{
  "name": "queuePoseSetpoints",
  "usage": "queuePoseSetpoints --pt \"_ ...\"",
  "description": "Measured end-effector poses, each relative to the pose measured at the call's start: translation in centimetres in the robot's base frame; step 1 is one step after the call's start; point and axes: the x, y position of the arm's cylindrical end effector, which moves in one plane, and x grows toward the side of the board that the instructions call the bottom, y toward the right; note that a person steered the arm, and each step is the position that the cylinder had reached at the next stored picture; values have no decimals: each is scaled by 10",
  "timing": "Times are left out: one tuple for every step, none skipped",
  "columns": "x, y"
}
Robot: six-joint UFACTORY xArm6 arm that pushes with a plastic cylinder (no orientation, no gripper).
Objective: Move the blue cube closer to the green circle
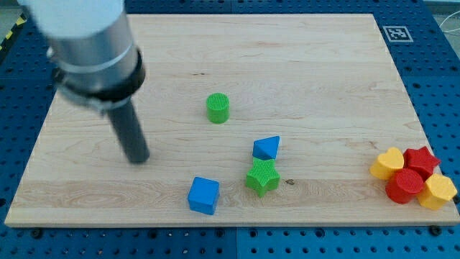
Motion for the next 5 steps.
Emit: queuePoseSetpoints --pt "59 5" --pt "59 54" --pt "59 115" --pt "59 119" --pt "42 118"
